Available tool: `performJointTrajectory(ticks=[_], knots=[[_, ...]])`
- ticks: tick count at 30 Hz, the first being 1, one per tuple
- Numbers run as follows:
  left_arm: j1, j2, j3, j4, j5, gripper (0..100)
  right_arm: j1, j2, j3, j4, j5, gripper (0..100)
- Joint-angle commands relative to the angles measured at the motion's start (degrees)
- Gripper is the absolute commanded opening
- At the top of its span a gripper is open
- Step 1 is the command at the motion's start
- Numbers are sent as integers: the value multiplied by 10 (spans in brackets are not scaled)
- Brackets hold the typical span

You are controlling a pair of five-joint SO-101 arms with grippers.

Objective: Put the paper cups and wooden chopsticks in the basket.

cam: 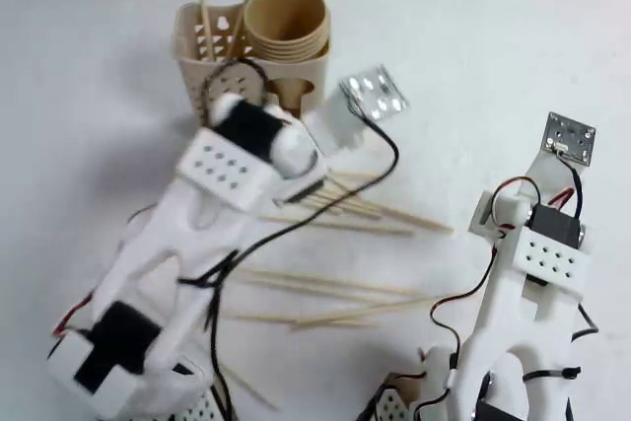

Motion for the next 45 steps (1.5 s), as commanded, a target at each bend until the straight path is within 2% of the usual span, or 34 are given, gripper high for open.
performJointTrajectory(ticks=[1, 7, 11, 22, 28, 33, 41, 45], knots=[[-14, -61, -123, 33, 26, 22, 7, -12, -4, -8, -4, 19], [-73, -65, -315, 50, 62, 22, 7, -12, -4, -8, -4, 19], [-109, -65, -370, 6, 84, 22, 5, -12, -4, -8, -4, 19], [-188, -53, -374, -223, 184, 22, 5, -12, -3, -8, -4, 19], [-205, 28, -375, -326, 191, 21, 5, -12, -3, -8, -4, 19], [-225, 97, -375, -382, 229, 21, 5, -12, -3, -8, -4, 19], [-248, 194, -374, -384, 229, 22, 4, -12, -3, -8, -4, 19], [-253, 211, -378, -343, 224, 36, 4, -10, -3, -8, -4, 19]])
